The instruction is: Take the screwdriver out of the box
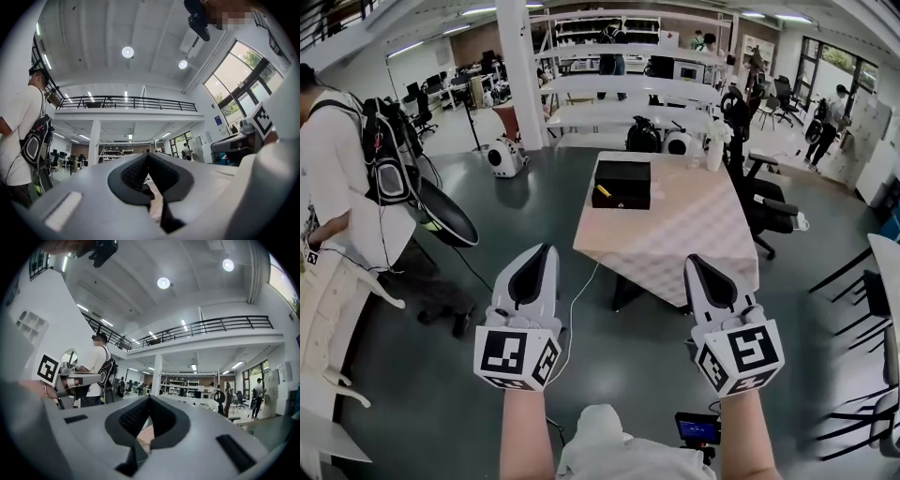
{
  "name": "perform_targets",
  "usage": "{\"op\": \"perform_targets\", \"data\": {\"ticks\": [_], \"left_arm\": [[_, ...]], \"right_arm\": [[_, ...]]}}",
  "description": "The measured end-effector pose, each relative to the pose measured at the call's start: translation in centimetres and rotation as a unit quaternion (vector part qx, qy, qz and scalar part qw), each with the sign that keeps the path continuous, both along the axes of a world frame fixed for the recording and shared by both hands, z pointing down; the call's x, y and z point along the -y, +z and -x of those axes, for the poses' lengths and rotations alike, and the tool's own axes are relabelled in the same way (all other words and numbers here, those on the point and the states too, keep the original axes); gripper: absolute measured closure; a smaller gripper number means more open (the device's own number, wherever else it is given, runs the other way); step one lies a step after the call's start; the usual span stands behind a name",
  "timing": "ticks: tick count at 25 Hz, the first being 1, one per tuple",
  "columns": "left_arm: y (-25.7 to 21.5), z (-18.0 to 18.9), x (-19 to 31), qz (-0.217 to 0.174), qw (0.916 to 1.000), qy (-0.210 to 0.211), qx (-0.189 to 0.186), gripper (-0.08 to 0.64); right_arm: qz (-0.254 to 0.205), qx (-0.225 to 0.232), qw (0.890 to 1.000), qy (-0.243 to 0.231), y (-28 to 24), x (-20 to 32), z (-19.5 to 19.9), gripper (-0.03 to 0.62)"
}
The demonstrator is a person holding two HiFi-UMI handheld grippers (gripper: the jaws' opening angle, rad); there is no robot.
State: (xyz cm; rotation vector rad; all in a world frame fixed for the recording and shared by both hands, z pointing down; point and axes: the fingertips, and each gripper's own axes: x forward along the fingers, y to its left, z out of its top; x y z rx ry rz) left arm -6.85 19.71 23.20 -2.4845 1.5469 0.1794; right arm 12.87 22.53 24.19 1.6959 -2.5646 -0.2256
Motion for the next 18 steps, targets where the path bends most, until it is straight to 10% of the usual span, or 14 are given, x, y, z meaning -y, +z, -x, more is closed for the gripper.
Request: {"op": "perform_targets", "data": {"ticks": [18], "left_arm": [[2.7, -1.1, 28.3, 0.011, 0.9989, 0.046, 0.006, 0.551]], "right_arm": [[0.008, 0.013, 0.999, 0.039, 2.8, 26.0, -0.7, 0.587]]}}
